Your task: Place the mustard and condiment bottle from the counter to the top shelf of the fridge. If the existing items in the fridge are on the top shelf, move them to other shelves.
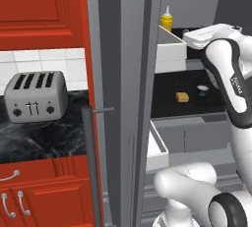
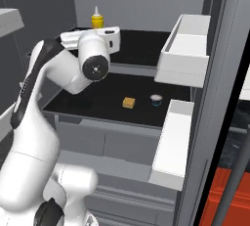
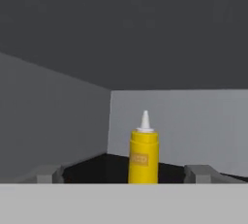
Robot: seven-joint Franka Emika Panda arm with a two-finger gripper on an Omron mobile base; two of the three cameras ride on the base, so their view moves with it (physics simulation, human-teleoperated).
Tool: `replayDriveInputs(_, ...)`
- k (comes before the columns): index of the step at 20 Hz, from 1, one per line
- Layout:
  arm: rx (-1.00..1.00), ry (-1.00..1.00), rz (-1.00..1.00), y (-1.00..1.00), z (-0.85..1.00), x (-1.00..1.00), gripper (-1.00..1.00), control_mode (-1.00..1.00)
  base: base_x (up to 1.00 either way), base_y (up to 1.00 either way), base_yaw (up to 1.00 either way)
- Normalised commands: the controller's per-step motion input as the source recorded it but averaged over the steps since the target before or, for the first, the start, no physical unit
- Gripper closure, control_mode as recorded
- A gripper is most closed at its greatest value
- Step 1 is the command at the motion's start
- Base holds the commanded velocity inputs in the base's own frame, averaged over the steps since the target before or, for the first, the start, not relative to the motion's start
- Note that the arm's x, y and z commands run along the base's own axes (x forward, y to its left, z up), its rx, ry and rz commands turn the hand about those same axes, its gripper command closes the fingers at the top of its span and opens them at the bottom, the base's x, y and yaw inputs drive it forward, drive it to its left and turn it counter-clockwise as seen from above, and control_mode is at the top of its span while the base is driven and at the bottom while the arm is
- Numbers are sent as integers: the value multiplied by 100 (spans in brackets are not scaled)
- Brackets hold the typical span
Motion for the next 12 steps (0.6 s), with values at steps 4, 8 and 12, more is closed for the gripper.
replayDriveInputs(4, 0, 0, -4, -50, 18, -100, -100, -100, 0, 0, 0)
replayDriveInputs(8, -8, 13, -3, -43, -5, -100, -100, -100, 0, 0, 0)
replayDriveInputs(12, -16, 32, -4, -28, -31, -100, -100, -100, 0, 0, 0)
